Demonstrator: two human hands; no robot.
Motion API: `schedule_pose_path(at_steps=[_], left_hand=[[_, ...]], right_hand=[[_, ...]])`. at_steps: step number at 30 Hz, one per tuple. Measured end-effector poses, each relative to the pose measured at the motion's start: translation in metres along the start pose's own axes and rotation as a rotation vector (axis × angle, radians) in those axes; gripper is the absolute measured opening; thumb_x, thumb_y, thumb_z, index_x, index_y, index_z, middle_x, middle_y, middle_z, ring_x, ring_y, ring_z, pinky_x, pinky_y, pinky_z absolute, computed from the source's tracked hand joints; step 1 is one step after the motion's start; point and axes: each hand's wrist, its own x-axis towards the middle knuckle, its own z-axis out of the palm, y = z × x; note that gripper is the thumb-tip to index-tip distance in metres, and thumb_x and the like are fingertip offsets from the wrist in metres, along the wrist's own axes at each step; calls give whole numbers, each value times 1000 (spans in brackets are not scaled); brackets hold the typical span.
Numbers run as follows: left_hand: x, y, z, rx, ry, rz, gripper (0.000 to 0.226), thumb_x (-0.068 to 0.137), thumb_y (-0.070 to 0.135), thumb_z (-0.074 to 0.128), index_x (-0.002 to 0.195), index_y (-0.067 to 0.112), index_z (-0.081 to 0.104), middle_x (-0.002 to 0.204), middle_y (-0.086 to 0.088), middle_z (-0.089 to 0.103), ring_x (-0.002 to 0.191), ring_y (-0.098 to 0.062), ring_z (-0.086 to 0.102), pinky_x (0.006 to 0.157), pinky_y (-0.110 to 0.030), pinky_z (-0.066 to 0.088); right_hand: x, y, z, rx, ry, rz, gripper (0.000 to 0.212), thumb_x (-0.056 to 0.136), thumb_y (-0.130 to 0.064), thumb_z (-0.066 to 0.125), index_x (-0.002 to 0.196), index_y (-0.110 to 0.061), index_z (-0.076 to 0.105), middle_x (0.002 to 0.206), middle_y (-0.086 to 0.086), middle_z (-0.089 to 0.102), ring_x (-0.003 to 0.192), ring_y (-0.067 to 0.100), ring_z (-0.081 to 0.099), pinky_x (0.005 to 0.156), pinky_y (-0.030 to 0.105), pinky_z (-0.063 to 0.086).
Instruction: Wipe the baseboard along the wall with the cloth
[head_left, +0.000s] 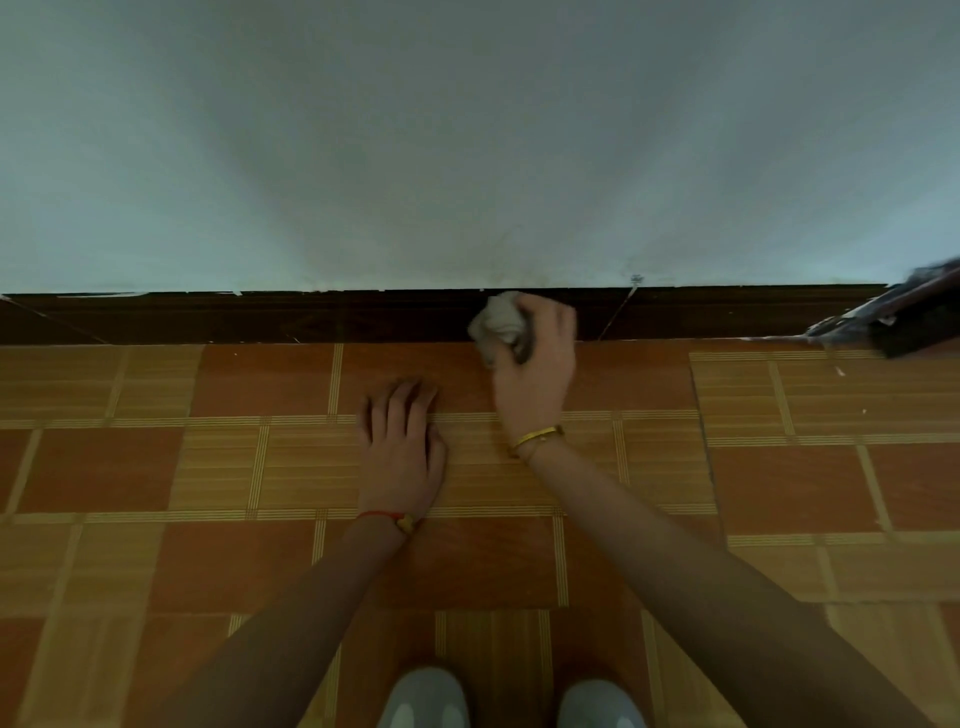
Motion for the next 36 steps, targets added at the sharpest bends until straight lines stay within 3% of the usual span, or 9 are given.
schedule_pose_path(at_steps=[3, 9, 13, 16, 18, 23, 27, 32, 36], left_hand=[[0, 1, -1, -6, -6, -2, 46, 96, 25, 42, 138, 13, 54, 143, -10, 50, 134, -32, 44, 118, -59, 24], [-1, 0, -1, 3, -22, -5, 46, 96, 26, 40, 138, 12, 53, 142, -11, 50, 134, -32, 44, 117, -60, 25], [-1, 0, -1, 11, -13, -7, 46, 96, 26, 40, 137, 12, 54, 141, -10, 51, 133, -31, 45, 117, -59, 26], [-1, -1, 0, 24, -14, -4, 46, 96, 27, 38, 138, 13, 53, 142, -10, 51, 133, -31, 45, 118, -58, 25], [-1, -2, 1, 23, -13, 1, 46, 97, 27, 38, 138, 13, 53, 142, -10, 50, 132, -31, 45, 118, -57, 24], [-2, -1, 0, 19, 3, 10, 46, 95, 27, 39, 137, 12, 53, 143, -11, 50, 132, -32, 45, 118, -58, 25], [-2, -2, 2, 8, 9, 17, 46, 96, 26, 39, 137, 12, 53, 142, -11, 51, 130, -33, 47, 117, -58, 25], [-1, 1, 2, 19, -2, -4, 46, 95, 25, 38, 137, 12, 53, 140, -12, 52, 129, -33, 48, 117, -58, 26], [-1, 5, 1, 2, -33, -37, 49, 94, 25, 36, 139, 12, 51, 142, -12, 49, 133, -33, 44, 117, -60, 26]], right_hand=[[-4, -4, 13, 17, -42, -33, 28, 79, 3, 64, 106, -5, 62, 110, 11, 51, 90, 15, 55, 74, 3, 37], [19, 21, -35, -24, 291, 273, 36, 76, 0, 71, 109, -13, 60, 115, 4, 53, 101, 8, 52, 79, -2, 39], [36, 36, -58, 17, 444, 387, 32, 82, -6, 68, 111, -15, 58, 109, -3, 50, 99, 7, 53, 82, 8, 43], [28, 26, -44, 67, 400, 380, 33, 82, -8, 69, 112, -14, 56, 108, -4, 52, 99, 7, 55, 79, 7, 45], [16, 18, -28, 94, 306, 337, 33, 82, -8, 70, 112, -15, 57, 109, -2, 55, 98, 6, 55, 81, 11, 47], [-6, 4, 2, 90, 83, 182, 34, 79, -3, 68, 109, -16, 60, 105, 2, 56, 87, -1, 53, 74, 4, 40], [7, 16, -16, 91, 186, 285, 33, 77, 3, 67, 106, -12, 59, 109, 4, 56, 92, 5, 53, 75, 1, 40], [29, 53, -55, 29, 397, 427, 35, 79, -4, 69, 109, -17, 58, 110, 0, 57, 100, 10, 56, 86, 26, 52], [33, 57, -63, 0, 425, 402, 34, 80, -4, 68, 110, -14, 57, 109, -1, 55, 100, 11, 56, 87, 28, 52]])
